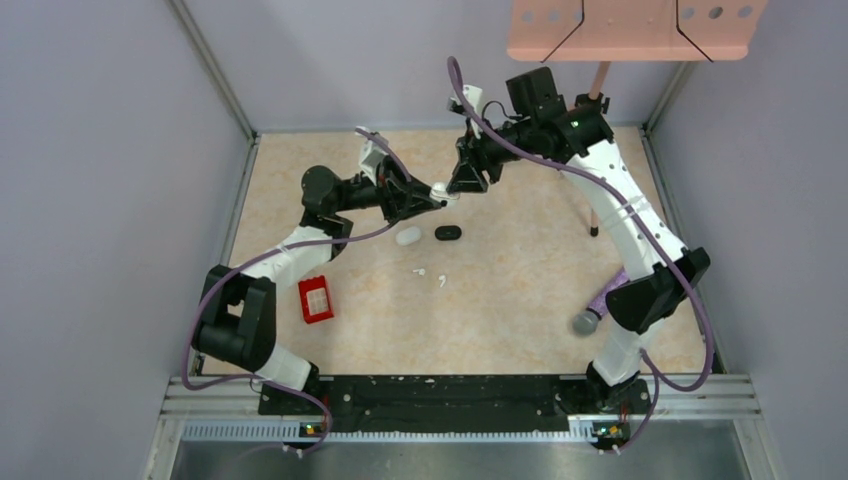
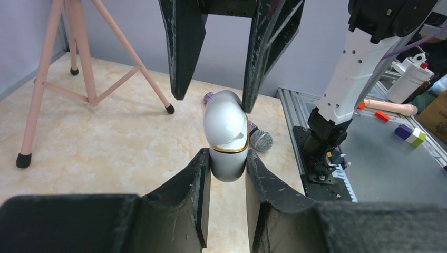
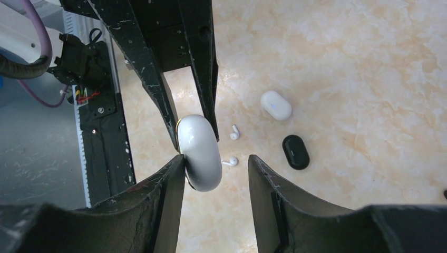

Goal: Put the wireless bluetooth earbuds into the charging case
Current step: Open the charging case, then pick up the earbud from the center of the board.

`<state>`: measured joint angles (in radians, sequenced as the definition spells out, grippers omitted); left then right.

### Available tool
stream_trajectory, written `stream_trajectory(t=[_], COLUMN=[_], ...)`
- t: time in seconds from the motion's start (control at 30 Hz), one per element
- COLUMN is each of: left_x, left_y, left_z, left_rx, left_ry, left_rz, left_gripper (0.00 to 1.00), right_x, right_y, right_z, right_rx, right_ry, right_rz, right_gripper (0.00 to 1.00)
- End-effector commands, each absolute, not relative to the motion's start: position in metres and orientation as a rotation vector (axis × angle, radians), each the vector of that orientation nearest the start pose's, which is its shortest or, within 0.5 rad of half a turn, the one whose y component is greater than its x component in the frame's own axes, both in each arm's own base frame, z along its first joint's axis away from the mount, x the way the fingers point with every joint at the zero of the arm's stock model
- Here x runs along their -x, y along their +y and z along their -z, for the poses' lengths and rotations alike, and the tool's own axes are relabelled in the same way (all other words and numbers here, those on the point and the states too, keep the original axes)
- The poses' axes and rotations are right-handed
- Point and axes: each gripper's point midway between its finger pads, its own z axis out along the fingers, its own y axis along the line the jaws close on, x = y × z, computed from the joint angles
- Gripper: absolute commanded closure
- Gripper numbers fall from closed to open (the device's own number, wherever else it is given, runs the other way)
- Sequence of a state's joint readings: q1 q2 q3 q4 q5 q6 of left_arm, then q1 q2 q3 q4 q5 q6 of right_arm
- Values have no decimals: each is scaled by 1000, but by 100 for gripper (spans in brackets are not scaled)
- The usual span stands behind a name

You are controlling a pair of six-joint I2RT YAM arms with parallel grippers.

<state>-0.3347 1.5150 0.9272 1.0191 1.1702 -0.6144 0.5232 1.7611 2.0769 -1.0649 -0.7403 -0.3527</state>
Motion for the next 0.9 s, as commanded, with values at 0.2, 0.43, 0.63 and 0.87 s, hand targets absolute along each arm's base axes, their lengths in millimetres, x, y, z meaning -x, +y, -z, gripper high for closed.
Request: stream_trajectory(t=[0.2, 0.43, 0.63, 0.87], left_x=[-282, -289, -314, -339], left_y=[-284, -284, -270, -238], left_z=[-318, -315, -307, -311], left_rx=[-1031, -976, -838, -687], left_ry=[1172, 1211, 1303, 1385], left_rz=[1413, 1415, 1377, 1326], left_gripper=[100, 100, 100, 100], right_x=[-335, -332, -314, -301], right_y=[288, 289, 283, 265], right_z=[-345, -360, -406, -352], right_rx=[1211, 1201, 1190, 1248], right_ry=[1825, 1790, 1670, 1748], right_rz=[-826, -834, -820, -758], right_gripper=[54, 54, 50, 50])
